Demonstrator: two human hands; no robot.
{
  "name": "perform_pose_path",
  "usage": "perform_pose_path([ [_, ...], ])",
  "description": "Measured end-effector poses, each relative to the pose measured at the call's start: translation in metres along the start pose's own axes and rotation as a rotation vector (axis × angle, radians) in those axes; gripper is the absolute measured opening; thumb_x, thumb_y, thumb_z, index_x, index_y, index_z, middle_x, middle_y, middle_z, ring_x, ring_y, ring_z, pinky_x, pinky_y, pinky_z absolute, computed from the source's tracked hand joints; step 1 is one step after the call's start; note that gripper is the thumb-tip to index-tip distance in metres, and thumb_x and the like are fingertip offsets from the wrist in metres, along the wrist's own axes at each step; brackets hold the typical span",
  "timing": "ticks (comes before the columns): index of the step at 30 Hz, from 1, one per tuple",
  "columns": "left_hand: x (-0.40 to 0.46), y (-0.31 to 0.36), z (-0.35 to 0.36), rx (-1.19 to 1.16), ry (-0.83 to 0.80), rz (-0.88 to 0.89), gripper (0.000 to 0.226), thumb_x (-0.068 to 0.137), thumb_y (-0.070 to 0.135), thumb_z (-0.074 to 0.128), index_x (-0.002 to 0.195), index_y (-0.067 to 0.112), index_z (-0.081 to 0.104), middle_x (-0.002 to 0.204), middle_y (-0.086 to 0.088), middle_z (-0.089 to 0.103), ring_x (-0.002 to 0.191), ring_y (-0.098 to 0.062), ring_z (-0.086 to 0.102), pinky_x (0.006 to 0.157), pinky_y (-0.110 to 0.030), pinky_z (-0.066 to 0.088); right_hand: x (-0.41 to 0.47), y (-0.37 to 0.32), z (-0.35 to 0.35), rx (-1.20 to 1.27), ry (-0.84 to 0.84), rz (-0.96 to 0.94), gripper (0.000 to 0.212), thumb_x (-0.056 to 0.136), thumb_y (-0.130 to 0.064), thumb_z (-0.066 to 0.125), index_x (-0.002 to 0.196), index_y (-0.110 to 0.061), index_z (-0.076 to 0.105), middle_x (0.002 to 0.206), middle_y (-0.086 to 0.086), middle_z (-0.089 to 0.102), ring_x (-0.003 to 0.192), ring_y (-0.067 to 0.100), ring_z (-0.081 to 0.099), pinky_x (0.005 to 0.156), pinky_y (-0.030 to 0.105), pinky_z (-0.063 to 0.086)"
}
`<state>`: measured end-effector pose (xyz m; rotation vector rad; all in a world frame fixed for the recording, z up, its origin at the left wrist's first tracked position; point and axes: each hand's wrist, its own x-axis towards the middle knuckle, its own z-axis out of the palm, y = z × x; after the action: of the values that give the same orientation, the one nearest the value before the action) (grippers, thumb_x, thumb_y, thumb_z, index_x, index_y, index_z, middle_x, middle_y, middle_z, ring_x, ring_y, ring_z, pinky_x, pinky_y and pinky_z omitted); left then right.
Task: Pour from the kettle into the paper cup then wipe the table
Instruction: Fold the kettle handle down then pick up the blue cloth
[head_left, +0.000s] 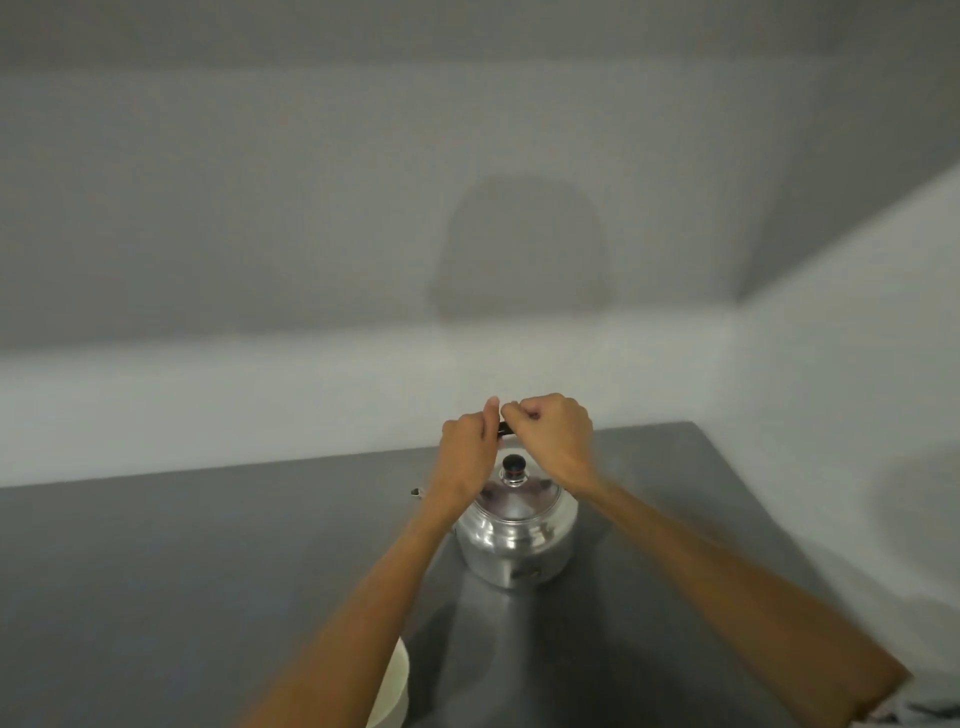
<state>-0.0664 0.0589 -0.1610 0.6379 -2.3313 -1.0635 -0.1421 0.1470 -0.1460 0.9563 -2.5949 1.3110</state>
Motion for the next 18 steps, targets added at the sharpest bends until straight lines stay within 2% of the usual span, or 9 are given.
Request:
perform_pose_path([
  [3,0.020,-0.005,0.002,0.022,0.008,-0.002,0.060,0.102,0.034,0.026,0.067,-0.002,0.059,0.061,-0.010,0.061,0.057,-0.018,0.054,0.055,-0.017,0.036,0.020,0.006,0.013,0.018,0.034,0.019,0.046,0.078,-0.025,0.056,0.039,-0.014,0.034,0.036,-0.002,0.031,0.041,0.013,0.023,0.044,0.026,0.025],
  [7,0.047,-0.008,0.004,0.023,0.045,0.020,0.054,0.102,0.031,0.026,0.058,0.012,0.049,0.052,0.002,0.050,0.052,-0.013,0.048,0.060,-0.025,0.036,0.048,0.010,0.027,0.028,0.077,0.011,0.048,0.076,-0.029,0.055,0.037,-0.016,0.030,0.032,-0.002,0.026,0.038,0.012,0.021,0.044,0.025,0.024],
  [10,0.063,-0.012,0.007,0.036,0.049,0.038,0.055,0.103,0.032,0.025,0.067,0.007,0.059,0.054,0.005,0.053,0.055,-0.016,0.052,0.062,-0.025,0.038,0.063,0.014,0.034,0.031,0.093,-0.008,0.049,0.077,-0.031,0.054,0.037,-0.017,0.029,0.032,-0.003,0.026,0.037,0.012,0.022,0.044,0.025,0.024],
  [13,0.078,-0.013,0.010,0.038,0.063,0.052,0.058,0.103,0.033,0.024,0.079,0.000,0.065,0.063,-0.008,0.064,0.063,-0.026,0.059,0.066,-0.031,0.046,0.078,0.018,0.037,0.037,0.106,-0.028,0.050,0.079,-0.029,0.054,0.036,-0.018,0.030,0.031,-0.004,0.026,0.036,0.011,0.023,0.043,0.025,0.024],
  [15,0.088,-0.013,0.014,0.041,0.071,0.055,0.058,0.103,0.033,0.023,0.085,-0.001,0.067,0.070,-0.014,0.068,0.065,-0.028,0.061,0.068,-0.034,0.048,0.086,0.020,0.037,0.037,0.120,-0.034,0.050,0.079,-0.028,0.055,0.036,-0.019,0.030,0.032,-0.005,0.027,0.037,0.011,0.023,0.044,0.025,0.025],
  [18,0.095,-0.015,0.019,0.043,0.076,0.046,0.058,0.102,0.033,0.023,0.082,0.001,0.067,0.065,-0.005,0.063,0.060,-0.022,0.057,0.067,-0.033,0.048,0.091,0.023,0.040,0.037,0.140,-0.041,0.052,0.081,-0.026,0.055,0.036,-0.020,0.029,0.031,-0.004,0.025,0.037,0.012,0.023,0.044,0.025,0.024],
])
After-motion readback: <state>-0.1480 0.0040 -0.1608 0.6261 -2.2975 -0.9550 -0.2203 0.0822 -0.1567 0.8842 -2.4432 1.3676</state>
